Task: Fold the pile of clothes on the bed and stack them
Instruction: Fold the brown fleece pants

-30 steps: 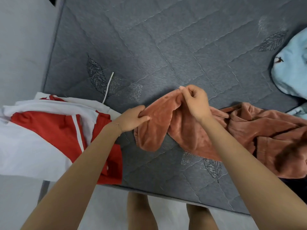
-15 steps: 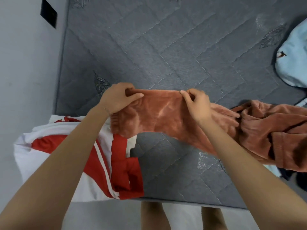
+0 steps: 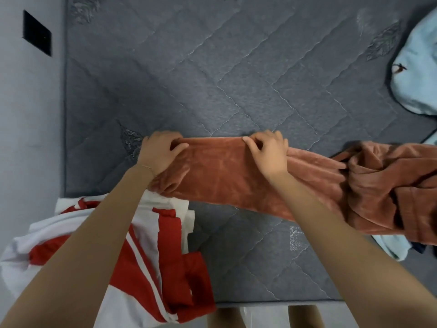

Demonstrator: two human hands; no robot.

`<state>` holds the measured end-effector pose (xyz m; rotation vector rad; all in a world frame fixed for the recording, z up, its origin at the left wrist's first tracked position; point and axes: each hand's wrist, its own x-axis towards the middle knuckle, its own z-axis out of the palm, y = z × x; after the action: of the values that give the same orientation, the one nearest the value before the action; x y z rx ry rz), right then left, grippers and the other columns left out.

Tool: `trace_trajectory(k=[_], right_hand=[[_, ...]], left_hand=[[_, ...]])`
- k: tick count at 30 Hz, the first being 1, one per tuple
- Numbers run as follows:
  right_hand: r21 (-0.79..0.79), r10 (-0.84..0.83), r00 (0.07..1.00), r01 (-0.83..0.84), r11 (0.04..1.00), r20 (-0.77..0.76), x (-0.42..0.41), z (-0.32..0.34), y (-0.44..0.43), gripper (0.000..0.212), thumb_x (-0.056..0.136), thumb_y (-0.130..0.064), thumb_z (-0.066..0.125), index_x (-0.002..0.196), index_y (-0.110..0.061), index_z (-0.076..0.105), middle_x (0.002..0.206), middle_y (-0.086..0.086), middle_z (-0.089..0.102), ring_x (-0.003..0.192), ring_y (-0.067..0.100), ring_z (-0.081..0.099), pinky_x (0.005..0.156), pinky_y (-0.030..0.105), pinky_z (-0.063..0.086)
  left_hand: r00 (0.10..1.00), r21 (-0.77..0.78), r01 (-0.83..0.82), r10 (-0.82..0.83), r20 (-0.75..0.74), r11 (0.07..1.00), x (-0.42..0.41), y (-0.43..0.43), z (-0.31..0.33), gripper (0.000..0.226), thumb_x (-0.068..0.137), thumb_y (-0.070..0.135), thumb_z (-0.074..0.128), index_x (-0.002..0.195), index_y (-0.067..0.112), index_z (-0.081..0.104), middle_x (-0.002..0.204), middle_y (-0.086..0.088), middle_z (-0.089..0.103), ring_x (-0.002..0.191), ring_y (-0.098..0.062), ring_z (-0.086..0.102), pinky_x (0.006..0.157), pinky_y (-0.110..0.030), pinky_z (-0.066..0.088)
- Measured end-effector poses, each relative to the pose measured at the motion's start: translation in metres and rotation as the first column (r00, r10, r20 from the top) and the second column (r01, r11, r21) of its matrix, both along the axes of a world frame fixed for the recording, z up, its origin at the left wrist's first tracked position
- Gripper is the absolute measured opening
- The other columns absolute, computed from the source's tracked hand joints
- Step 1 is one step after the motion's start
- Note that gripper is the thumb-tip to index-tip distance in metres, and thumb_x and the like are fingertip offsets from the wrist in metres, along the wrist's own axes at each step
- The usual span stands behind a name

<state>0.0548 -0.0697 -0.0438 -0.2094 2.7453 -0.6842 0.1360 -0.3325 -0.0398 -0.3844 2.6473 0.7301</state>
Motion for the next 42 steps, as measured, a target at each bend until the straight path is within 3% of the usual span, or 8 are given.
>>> trace_trajectory(k=[5, 9, 13, 22, 26, 31, 35, 42], right_hand=[[0.042, 0.021, 1.0, -0.021, 0.999, 0.009, 0.0, -0.015, -0.001, 0.033, 0.093, -0.05, 0.057, 0.111, -0.026, 0.07, 0.115, -0.001, 0.061, 0.113, 0.027, 0.044, 0.096, 0.037, 0.026], [0.061, 0.064, 0.993, -0.058, 0.996, -0.095, 0.001, -0.012, 0.022, 0.049, 0.092, -0.054, 0.051, 0.127, -0.022, 0.063, 0.127, 0.004, 0.058, 0.121, 0.031, 0.046, 0.109, 0.048, 0.028], [0.103, 0.093, 0.993, -0.085, 0.991, -0.077, -0.008, 0.002, 0.06, 0.056, 0.094, -0.054, 0.051, 0.142, -0.024, 0.05, 0.145, 0.008, 0.046, 0.14, 0.034, 0.031, 0.118, 0.052, 0.013], [0.135, 0.05, 0.993, -0.036, 0.99, -0.106, -0.025, 0.038, 0.166, 0.063, 0.09, -0.056, 0.039, 0.138, -0.018, 0.054, 0.144, 0.014, 0.048, 0.139, 0.039, 0.034, 0.118, 0.052, 0.016], [0.145, 0.064, 0.99, -0.045, 0.988, -0.128, -0.025, 0.051, 0.214, 0.061, 0.09, -0.052, 0.051, 0.14, -0.018, 0.052, 0.146, 0.015, 0.046, 0.141, 0.04, 0.031, 0.118, 0.053, 0.014], [0.169, 0.051, 0.98, -0.018, 0.985, -0.19, -0.032, 0.065, 0.274, 0.062, 0.086, -0.054, 0.049, 0.138, -0.018, 0.054, 0.147, 0.015, 0.045, 0.142, 0.04, 0.03, 0.117, 0.056, 0.016], [0.231, 0.04, 0.985, -0.001, 0.973, -0.165, -0.043, 0.069, 0.329, 0.065, 0.087, -0.053, 0.061, 0.141, -0.019, 0.05, 0.151, 0.015, 0.04, 0.145, 0.04, 0.023, 0.119, 0.055, 0.007], [0.321, 0.049, 0.991, -0.007, 0.947, -0.123, -0.066, 0.076, 0.405, 0.067, 0.085, -0.052, 0.066, 0.139, -0.016, 0.051, 0.144, 0.014, 0.047, 0.144, 0.038, 0.026, 0.118, 0.055, 0.005]], left_hand=[[0.994, -0.131, -0.007, -0.008, -0.113, 0.991, -0.007, 0.027, -0.011, 0.038, 0.097, 0.033, 0.055, 0.132, 0.021, 0.054, 0.139, -0.008, 0.048, 0.131, -0.033, 0.04, 0.113, -0.051, 0.02], [0.983, -0.154, 0.064, -0.088, -0.16, 0.986, -0.013, 0.067, -0.009, 0.046, 0.097, 0.034, 0.054, 0.14, 0.02, 0.048, 0.15, -0.01, 0.039, 0.142, -0.033, 0.029, 0.118, -0.056, 0.008], [0.977, -0.157, 0.123, -0.147, -0.153, 0.98, -0.018, 0.115, -0.006, 0.052, 0.098, 0.037, 0.052, 0.147, 0.025, 0.04, 0.158, -0.012, 0.026, 0.148, -0.033, 0.017, 0.118, -0.058, 0.005], [0.971, -0.167, 0.18, -0.202, -0.126, 0.969, -0.038, 0.228, 0.004, 0.059, 0.096, 0.047, 0.046, 0.15, 0.027, 0.035, 0.159, -0.013, 0.025, 0.147, -0.036, 0.019, 0.117, -0.059, 0.01], [0.968, -0.149, 0.193, -0.212, -0.13, 0.97, -0.046, 0.28, 0.013, 0.063, 0.094, 0.055, 0.032, 0.151, 0.027, 0.034, 0.16, -0.012, 0.024, 0.148, -0.033, 0.017, 0.117, -0.057, 0.008], [0.964, -0.098, 0.239, -0.248, -0.098, 0.966, -0.056, 0.347, 0.016, 0.062, 0.096, 0.054, 0.037, 0.152, 0.03, 0.028, 0.162, -0.005, 0.018, 0.15, -0.027, 0.009, 0.118, -0.052, 0.003], [0.966, -0.038, 0.231, -0.234, -0.114, 0.972, -0.067, 0.395, 0.018, 0.072, 0.089, 0.066, 0.02, 0.152, 0.032, 0.029, 0.162, -0.004, 0.021, 0.15, -0.025, 0.012, 0.119, -0.052, 0.004], [0.937, 0.041, 0.25, -0.231, -0.262, 0.967, -0.084, 0.471, 0.031, 0.057, 0.094, 0.053, 0.036, 0.141, 0.023, 0.048, 0.154, -0.008, 0.035, 0.146, -0.027, 0.023, 0.118, -0.055, 0.013]])
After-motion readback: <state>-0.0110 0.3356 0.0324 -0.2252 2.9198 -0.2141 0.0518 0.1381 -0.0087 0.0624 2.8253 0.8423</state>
